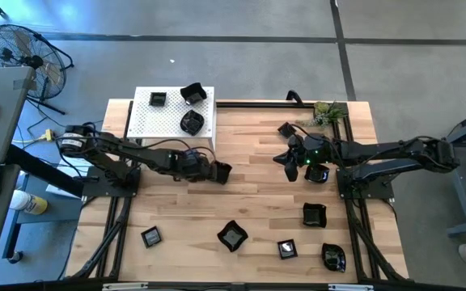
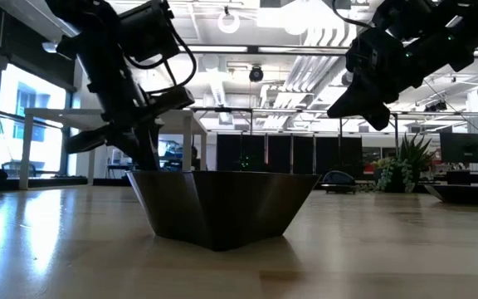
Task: Pick & Place Mini shaped plates
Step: Stack the black distorted square plate on top of the other black distorted square plate on the shelf
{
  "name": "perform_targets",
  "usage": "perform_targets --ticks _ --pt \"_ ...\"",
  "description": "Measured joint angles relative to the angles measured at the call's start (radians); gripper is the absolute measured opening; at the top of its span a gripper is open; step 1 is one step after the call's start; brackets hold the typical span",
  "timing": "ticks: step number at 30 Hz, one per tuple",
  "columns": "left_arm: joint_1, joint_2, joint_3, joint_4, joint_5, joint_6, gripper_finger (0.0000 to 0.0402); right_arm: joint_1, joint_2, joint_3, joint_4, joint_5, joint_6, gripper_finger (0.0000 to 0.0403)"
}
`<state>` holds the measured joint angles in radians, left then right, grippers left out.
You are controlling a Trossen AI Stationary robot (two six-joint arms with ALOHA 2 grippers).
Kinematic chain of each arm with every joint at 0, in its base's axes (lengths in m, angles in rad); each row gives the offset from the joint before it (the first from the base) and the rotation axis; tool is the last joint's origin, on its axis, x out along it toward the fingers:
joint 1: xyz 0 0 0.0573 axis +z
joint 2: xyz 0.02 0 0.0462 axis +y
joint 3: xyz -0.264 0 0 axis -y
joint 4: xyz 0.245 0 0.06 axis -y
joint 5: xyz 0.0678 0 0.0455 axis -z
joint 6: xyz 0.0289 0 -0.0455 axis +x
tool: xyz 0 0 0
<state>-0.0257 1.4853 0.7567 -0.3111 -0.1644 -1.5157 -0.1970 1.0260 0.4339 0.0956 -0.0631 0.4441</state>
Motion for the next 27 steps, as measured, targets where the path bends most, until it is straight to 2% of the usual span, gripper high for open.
perform_targets --ticks 3,7,11,15,20,27 --pt "-0.001 -0.029 0.013 -0.012 0.029 0.021 0.0002 0.0 0.0 0.0 0.0 0.0 -0.004 0.0003" --pt "-0.001 -0.051 0.093 -0.016 0.063 0.128 0.0001 0.0 0.0 0.0 0.0 0.0 -0.007 0.0007" --pt "0.0 -0.063 0.231 -0.061 0.099 0.256 0.0001 0.0 0.0 0.0 0.0 0.0 -0.008 0.0002" --pt "0.027 -0.062 0.413 -0.198 0.123 0.392 0.0 0.0 0.0 0.0 0.0 0.0 -0.01 0.0003" --pt "0.146 -0.062 0.624 -0.373 0.136 0.574 0.0 0.0 0.0 0.0 0.0 0.0 -0.026 0.0006" --pt "0.41 -0.062 0.845 -0.604 0.261 0.849 0.0 0.0 0.0 0.0 0.0 -0.001 -0.026 0.0002"
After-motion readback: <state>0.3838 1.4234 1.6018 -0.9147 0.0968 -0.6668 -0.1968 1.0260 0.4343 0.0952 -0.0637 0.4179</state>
